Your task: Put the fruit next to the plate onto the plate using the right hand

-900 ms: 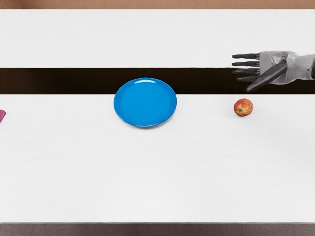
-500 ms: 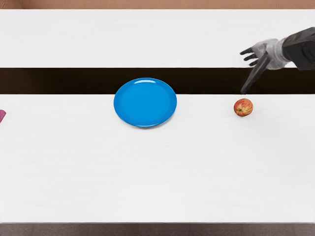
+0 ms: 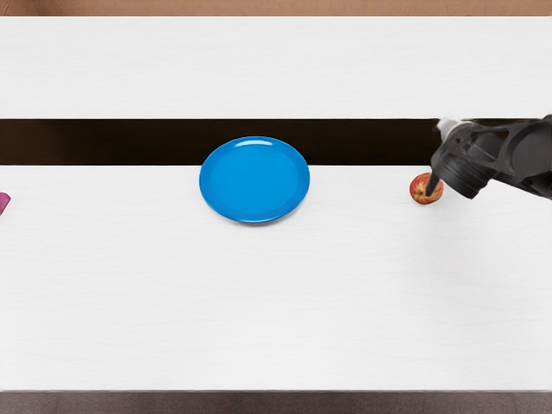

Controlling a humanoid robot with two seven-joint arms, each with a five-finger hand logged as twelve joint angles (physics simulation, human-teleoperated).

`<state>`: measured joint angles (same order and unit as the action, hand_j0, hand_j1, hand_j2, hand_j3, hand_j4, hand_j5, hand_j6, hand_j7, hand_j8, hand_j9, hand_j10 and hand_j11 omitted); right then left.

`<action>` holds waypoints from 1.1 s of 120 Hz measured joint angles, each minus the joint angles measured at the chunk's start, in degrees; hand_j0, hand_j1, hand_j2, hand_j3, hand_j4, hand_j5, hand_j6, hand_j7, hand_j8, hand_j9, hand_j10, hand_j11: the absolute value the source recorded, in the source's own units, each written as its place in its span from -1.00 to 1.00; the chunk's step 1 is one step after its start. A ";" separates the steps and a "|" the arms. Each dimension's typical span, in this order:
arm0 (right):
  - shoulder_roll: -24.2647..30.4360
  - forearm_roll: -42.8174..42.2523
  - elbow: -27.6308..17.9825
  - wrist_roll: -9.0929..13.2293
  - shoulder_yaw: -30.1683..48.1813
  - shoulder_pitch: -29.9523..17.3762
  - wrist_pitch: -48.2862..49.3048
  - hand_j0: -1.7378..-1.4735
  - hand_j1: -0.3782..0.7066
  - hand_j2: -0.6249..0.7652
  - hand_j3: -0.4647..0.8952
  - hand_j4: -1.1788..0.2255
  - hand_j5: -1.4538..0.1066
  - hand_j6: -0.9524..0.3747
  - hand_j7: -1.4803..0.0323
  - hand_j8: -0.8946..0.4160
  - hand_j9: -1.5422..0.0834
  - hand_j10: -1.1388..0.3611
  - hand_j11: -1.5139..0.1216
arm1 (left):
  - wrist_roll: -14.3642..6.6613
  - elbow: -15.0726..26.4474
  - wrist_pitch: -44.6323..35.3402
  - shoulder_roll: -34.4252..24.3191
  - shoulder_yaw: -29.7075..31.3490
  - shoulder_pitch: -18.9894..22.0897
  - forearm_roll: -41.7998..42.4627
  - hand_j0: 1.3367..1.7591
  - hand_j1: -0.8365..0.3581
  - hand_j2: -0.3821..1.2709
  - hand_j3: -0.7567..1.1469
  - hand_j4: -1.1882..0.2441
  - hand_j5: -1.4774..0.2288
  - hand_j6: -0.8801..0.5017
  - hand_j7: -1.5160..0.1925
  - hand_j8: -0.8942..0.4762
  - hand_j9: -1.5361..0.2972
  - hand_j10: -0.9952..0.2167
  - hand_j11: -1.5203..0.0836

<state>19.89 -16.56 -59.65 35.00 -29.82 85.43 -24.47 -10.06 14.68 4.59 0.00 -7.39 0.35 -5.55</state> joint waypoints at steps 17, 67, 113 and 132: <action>-0.38 0.03 -0.07 0.00 2.99 -1.62 -0.07 -0.40 -0.56 -0.15 -0.32 0.43 0.57 0.17 0.66 0.10 0.62 0.29 0.58 | 0.02 0.00 -0.01 0.00 0.00 0.00 0.01 0.52 0.97 -0.54 -0.21 0.65 0.72 0.26 0.76 0.29 0.66 0.63 0.88; -0.24 -0.93 0.61 0.00 6.29 -6.23 -0.47 -0.40 -0.23 -0.19 -0.32 0.22 0.32 -0.06 0.40 -0.13 0.38 0.08 0.34 | 0.03 0.00 0.00 0.00 0.00 0.00 0.01 0.52 0.97 -0.54 -0.21 0.65 0.72 0.26 0.76 0.29 0.66 0.63 0.88; 4.02 -1.36 0.96 0.11 22.76 -11.30 1.16 -0.32 0.04 0.09 -0.32 -0.38 -0.34 -0.37 -0.30 -0.19 -0.26 -0.01 -0.34 | 0.02 0.00 0.01 0.00 0.01 0.00 0.02 0.52 0.97 -0.54 -0.20 0.65 0.72 0.26 0.76 0.29 0.66 0.63 0.88; 10.86 -0.83 0.99 0.12 49.19 -21.77 16.94 -0.31 0.09 0.32 -0.32 -0.50 -0.44 -0.42 -0.43 -0.21 -0.38 -0.04 -0.45 | 0.02 0.00 0.02 0.00 0.00 0.00 0.02 0.52 0.97 -0.54 -0.20 0.65 0.72 0.26 0.76 0.29 0.66 0.63 0.88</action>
<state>30.75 -17.38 -58.66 35.12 19.36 63.66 -7.53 -10.04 14.68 4.62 0.00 -7.38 0.35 -5.54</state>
